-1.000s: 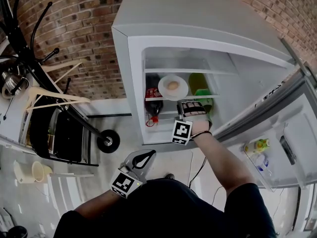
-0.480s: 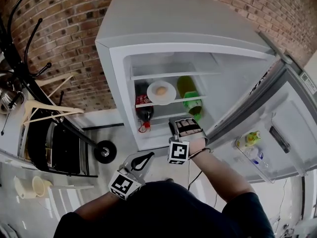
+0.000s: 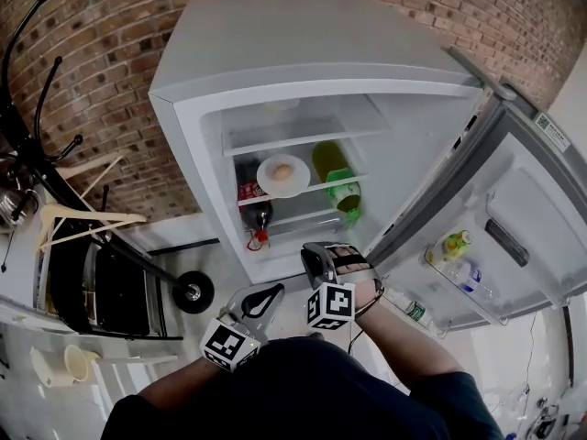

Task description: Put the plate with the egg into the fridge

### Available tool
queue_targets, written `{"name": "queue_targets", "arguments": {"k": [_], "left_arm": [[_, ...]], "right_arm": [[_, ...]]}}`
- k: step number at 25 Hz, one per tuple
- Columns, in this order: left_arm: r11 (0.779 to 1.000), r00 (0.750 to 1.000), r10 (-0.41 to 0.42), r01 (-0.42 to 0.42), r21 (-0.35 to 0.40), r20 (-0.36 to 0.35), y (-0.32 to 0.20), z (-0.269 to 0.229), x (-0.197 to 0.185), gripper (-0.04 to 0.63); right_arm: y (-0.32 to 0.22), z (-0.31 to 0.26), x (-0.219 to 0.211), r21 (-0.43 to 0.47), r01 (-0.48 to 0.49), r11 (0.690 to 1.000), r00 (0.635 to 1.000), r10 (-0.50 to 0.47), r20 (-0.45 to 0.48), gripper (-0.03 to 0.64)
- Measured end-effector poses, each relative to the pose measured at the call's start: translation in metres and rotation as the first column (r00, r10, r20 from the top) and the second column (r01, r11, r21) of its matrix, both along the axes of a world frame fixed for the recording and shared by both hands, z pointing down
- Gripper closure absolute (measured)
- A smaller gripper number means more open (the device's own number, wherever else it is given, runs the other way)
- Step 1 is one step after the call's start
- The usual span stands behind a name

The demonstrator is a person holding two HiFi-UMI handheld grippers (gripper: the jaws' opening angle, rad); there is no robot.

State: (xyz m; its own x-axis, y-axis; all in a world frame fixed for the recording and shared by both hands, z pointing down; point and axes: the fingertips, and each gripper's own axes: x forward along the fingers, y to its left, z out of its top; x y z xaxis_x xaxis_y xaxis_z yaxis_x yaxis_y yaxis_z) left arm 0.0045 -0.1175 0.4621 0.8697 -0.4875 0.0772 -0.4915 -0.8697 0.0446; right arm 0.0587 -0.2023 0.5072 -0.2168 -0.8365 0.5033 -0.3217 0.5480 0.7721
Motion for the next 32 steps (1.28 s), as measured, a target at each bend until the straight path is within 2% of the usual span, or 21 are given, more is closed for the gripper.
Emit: {"name": "queue_targets", "arguments": {"k": [6, 8, 10, 13, 17, 20, 26, 27, 32], "left_arm": [[1.000, 1.000, 0.015, -0.015, 0.006, 0.003, 0.004, -0.002, 0.004, 0.591], [1.000, 1.000, 0.021, -0.021, 0.002, 0.001, 0.005, -0.001, 0.005, 0.591], [1.000, 1.000, 0.026, -0.026, 0.004, 0.002, 0.006, -0.001, 0.006, 0.591], [0.999, 0.999, 0.035, -0.035, 0.008, 0.000, 0.008, -0.003, 0.008, 0.591], [0.999, 0.999, 0.045, -0.045, 0.006, 0.002, 0.012, -0.003, 0.010, 0.591], [0.999, 0.999, 0.052, -0.052, 0.004, -0.002, 0.014, -0.004, 0.011, 0.591], [0.998, 0.998, 0.066, -0.066, -0.001, -0.007, 0.017, -0.006, 0.013, 0.591], [0.998, 0.998, 0.065, -0.065, -0.008, -0.012, 0.017, -0.005, 0.014, 0.591], [0.997, 0.997, 0.077, -0.077, -0.009, -0.015, 0.018, -0.004, 0.017, 0.591]], "right_arm": [[0.030, -0.010, -0.011, -0.060, -0.011, 0.998, 0.980, 0.023, 0.199, 0.572], [0.038, -0.014, -0.015, -0.089, -0.009, 0.996, 0.957, 0.035, 0.288, 0.577], [0.044, -0.017, -0.017, -0.118, 0.001, 0.993, 0.919, 0.046, 0.391, 0.583], [0.054, -0.018, -0.021, -0.170, 0.033, 0.985, 0.828, 0.068, 0.557, 0.596], [0.065, -0.021, -0.021, -0.213, 0.066, 0.975, 0.675, 0.114, 0.729, 0.604], [0.071, -0.025, -0.021, -0.232, 0.090, 0.969, 0.585, 0.137, 0.799, 0.606], [0.081, -0.019, -0.024, -0.272, 0.130, 0.953, 0.438, 0.191, 0.878, 0.606], [0.082, -0.017, -0.024, -0.270, 0.131, 0.954, 0.430, 0.191, 0.882, 0.606], [0.088, -0.015, -0.025, -0.244, 0.127, 0.961, 0.442, 0.165, 0.882, 0.606]]}}
